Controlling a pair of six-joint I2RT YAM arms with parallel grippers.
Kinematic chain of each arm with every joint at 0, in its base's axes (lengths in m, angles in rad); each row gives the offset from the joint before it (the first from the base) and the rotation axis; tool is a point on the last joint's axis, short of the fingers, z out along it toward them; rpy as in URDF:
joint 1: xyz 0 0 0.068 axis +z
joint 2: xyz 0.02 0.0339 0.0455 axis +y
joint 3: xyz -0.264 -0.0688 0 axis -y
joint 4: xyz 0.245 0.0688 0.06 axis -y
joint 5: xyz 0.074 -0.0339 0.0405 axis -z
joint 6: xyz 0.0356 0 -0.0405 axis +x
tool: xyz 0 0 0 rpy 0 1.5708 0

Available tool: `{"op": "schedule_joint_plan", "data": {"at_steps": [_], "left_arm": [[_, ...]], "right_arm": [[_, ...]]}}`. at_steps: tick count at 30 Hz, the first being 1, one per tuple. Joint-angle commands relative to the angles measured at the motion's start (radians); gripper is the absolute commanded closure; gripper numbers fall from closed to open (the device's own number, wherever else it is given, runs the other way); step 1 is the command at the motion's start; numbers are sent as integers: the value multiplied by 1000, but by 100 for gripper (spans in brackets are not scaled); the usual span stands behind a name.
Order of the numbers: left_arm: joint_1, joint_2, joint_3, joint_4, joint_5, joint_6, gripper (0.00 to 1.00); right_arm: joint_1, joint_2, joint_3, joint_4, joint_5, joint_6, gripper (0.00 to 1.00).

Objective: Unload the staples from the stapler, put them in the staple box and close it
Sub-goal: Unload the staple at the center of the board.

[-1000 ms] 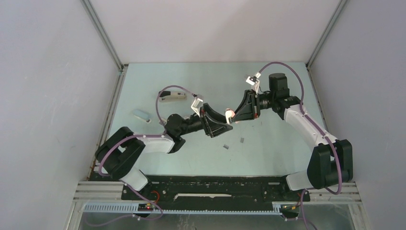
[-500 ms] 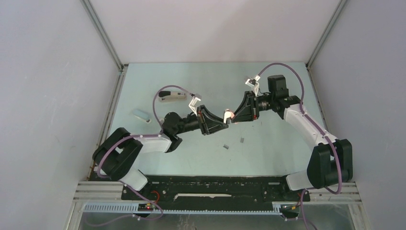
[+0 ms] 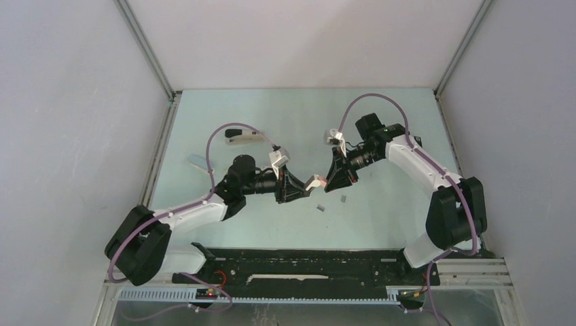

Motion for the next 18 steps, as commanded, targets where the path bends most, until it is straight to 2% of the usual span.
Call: {"op": "schedule_joint_plan", "data": {"at_steps": [1,7,18], "left_arm": [[16,-30,2,-149,-84,149,96],[15,-51,5,-223,-129,239,97],[-15,-47,72,-408,-307,364,97]], "right_arm": [[-2,-22,-1,-91,115,-147,100],[28,-78,-64,-18,219,-196,100],[106,-111,-98,141,505,-99,100]]}}
